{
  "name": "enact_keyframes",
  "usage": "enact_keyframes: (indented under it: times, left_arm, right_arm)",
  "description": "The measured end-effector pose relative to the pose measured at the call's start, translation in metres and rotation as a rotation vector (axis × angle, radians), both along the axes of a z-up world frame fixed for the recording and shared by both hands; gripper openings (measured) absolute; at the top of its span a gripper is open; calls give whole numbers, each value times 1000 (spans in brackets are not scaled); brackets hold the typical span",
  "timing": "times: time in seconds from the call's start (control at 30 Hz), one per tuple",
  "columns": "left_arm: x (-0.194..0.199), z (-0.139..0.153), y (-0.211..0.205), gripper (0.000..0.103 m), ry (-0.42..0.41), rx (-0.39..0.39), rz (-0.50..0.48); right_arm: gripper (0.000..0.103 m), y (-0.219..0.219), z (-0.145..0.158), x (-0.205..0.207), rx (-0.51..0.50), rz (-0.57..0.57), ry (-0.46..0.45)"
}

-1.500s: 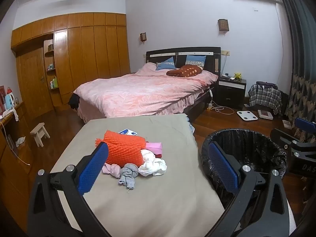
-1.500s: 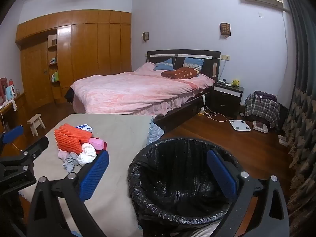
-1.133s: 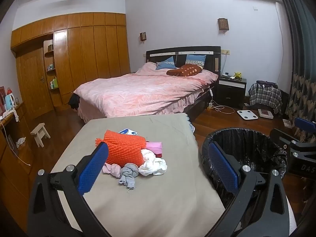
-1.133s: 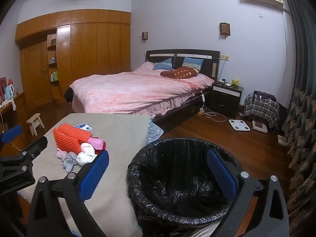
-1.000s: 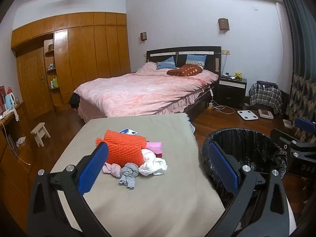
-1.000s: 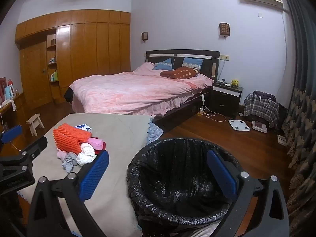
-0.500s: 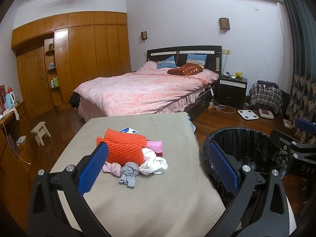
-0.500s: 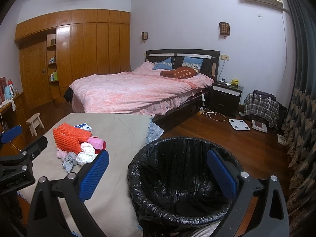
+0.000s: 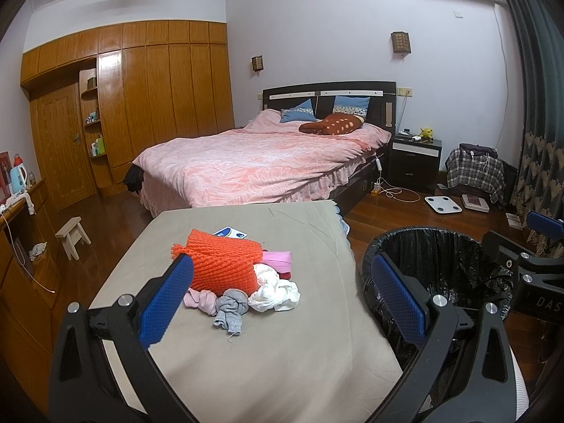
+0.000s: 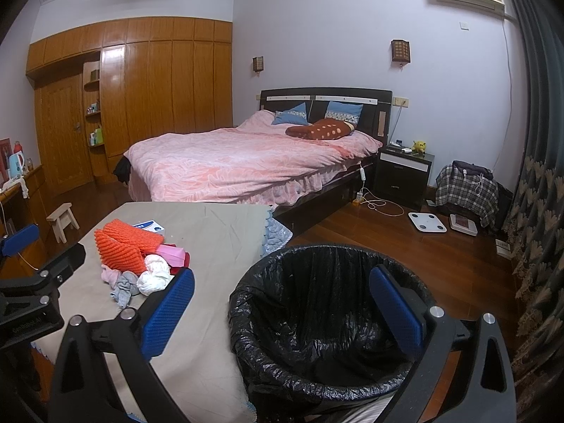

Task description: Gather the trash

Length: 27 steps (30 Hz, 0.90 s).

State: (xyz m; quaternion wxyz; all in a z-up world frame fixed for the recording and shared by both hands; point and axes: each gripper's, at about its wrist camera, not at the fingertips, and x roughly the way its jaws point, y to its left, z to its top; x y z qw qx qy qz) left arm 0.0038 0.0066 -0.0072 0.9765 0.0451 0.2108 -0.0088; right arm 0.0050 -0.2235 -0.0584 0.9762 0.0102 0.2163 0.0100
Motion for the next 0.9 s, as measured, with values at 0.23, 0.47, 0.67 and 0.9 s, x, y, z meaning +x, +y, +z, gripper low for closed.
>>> enact_keyframes:
  times: [0.23, 0.47, 0.67, 0.9]
  left_arm:
    - [0, 0, 0, 98, 1, 0, 0]
    - [0, 0, 0, 98, 1, 0, 0]
    - [-1, -3, 5, 98, 2, -2, 0]
    - [-1, -2, 4, 98, 3, -1, 0]
  right_arm:
    - [97, 0, 1, 0, 1, 1, 1]
    - [97, 3, -5, 3, 2, 1, 2]
    - [97, 3, -5, 3, 2, 0, 3]
    - [97, 3, -5, 3, 2, 0, 4]
